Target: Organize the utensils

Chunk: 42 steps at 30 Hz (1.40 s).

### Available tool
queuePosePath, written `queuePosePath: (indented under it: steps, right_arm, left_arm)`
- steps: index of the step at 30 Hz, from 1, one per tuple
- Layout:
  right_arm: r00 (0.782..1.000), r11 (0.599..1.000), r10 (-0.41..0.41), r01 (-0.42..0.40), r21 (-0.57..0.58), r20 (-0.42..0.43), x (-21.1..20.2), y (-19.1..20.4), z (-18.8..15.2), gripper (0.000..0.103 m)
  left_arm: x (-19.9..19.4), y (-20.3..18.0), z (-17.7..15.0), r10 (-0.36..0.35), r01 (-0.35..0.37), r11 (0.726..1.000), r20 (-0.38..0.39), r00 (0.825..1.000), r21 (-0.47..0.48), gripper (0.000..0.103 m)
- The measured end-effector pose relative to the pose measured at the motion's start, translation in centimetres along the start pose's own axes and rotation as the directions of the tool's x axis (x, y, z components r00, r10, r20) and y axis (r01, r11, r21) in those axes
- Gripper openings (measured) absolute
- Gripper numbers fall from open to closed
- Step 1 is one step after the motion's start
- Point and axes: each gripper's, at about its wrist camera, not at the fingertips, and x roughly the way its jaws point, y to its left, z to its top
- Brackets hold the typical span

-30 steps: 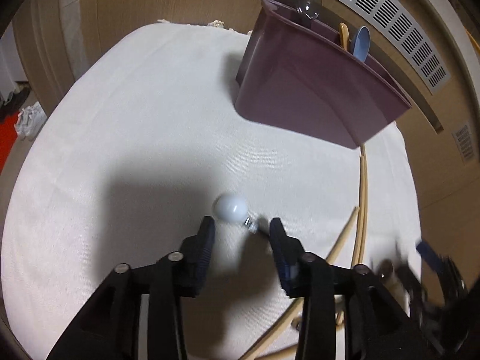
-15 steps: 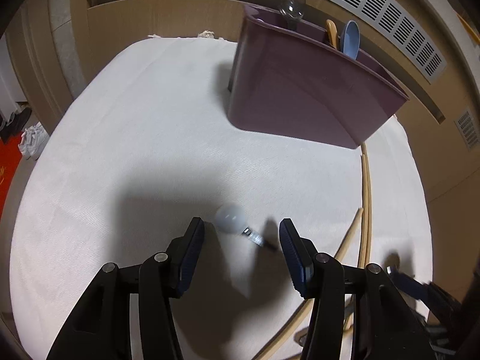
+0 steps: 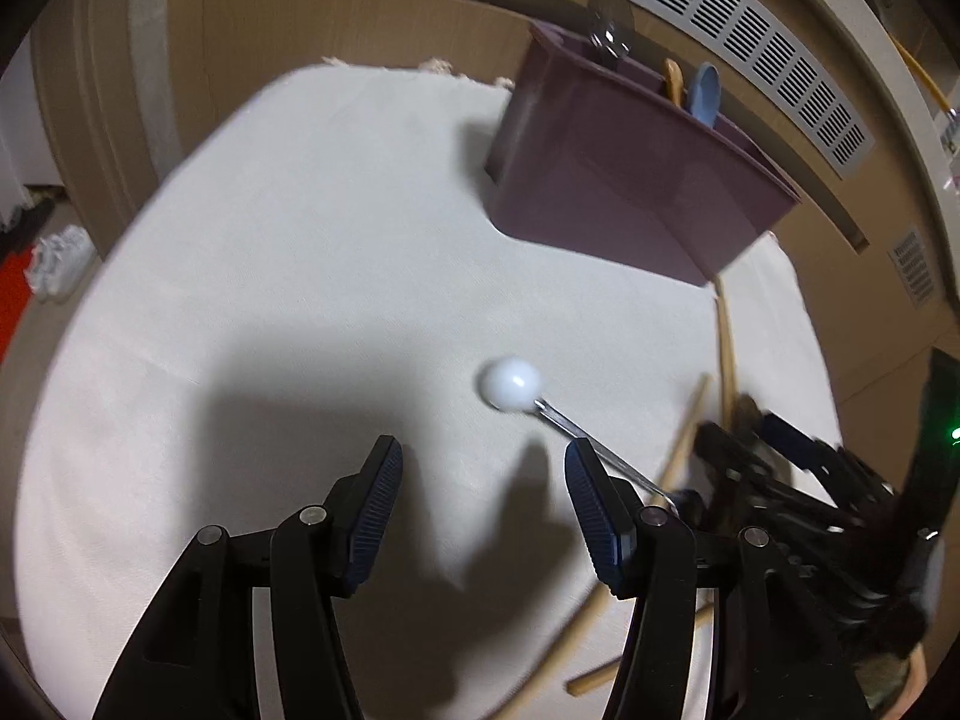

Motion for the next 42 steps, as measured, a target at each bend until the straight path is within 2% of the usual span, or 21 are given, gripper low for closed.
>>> queuePosePath:
  steps: [2, 6, 12, 14, 16, 20, 23, 29, 33, 36, 37, 39, 42]
  right_arm:
    - [1.0, 0.999, 0.02, -0.02, -0.044, 0.004, -0.4, 0.0, -0.2, 0.04]
    - [1.0, 0.998, 0.026, -0.026, -0.052, 0.017, -0.5, -1.8, -0.7, 0.036]
    - [0.999, 1.0, 0.028, -0.028, 0.004, 0.041, -1.1, -4.8, -2.0, 0.036]
    - [0.998, 0.999, 0.043, -0.044, 0.015, 0.05, -1.4, -5.4, -2.3, 0.036]
    - [0.995, 0.997, 0.075, -0.077, 0.031, 0.059, -1.6, -6.0, -2.5, 0.036]
    - [0.99, 0.99, 0.116, -0.121, 0.071, 0.076, -2.6, -6.9, -2.4, 0.041]
    - [0.99, 0.988, 0.113, -0.121, 0.097, 0.083, -2.9, -7.8, -2.5, 0.045]
    - [0.992, 0.983, 0.122, -0.124, 0.134, 0.023, -1.7, -8.1, -2.4, 0.045]
    - [0.998, 0.989, 0.066, -0.065, 0.135, 0.004, -1.2, -7.2, -1.8, 0.045]
    - [1.0, 0.995, 0.027, -0.026, 0.099, -0.01, -1.0, -6.0, -1.6, 0.044]
    - [1.0, 0.997, 0.013, -0.012, 0.082, -0.009, -1.0, -5.6, -1.6, 0.043]
    - [1.0, 0.999, 0.021, -0.02, 0.05, -0.002, -1.1, -4.9, -1.7, 0.034]
    - [0.999, 0.999, 0.042, -0.043, 0.012, 0.026, -2.1, -4.0, -1.6, 0.029]
  left_arm:
    - [0.2, -0.5, 0.1, -0.011, 0.011, 1.0, -0.008, 1.0, 0.004, 0.057]
    - [1.0, -1.7, 0.8, -0.011, 0.011, 1.0, -0.033, 0.999, -0.004, 0.057]
    - [2.7, -3.5, 2.4, 0.039, -0.04, 0.999, -0.019, 0.999, -0.011, 0.057]
    - [3.1, -4.3, 2.7, 0.052, -0.052, 0.999, -0.009, 0.999, 0.013, 0.052]
    - [3.7, -5.3, 2.7, 0.088, -0.088, 0.994, 0.014, 0.996, 0.064, 0.032]
    - [4.0, -6.5, 2.2, 0.136, -0.15, 0.976, 0.093, 0.986, 0.159, 0.023]
    - [2.9, -6.8, 1.7, 0.112, -0.139, 0.969, 0.141, 0.984, 0.206, 0.023]
    - [-1.8, -7.5, 0.0, 0.042, -0.121, 0.947, 0.257, 0.965, 0.299, 0.023]
    - [-4.0, -7.5, -0.9, 0.009, -0.117, 0.937, 0.311, 0.95, 0.33, 0.023]
    - [-4.9, -7.1, -1.2, -0.017, -0.093, 0.939, 0.313, 0.95, 0.332, 0.023]
    - [-5.2, -7.2, -1.4, -0.021, -0.089, 0.94, 0.315, 0.949, 0.33, 0.023]
    - [-5.6, -7.0, -1.6, -0.033, -0.077, 0.941, 0.316, 0.948, 0.329, 0.023]
    - [-5.9, -6.8, -1.9, -0.04, -0.069, 0.943, 0.315, 0.948, 0.325, 0.023]
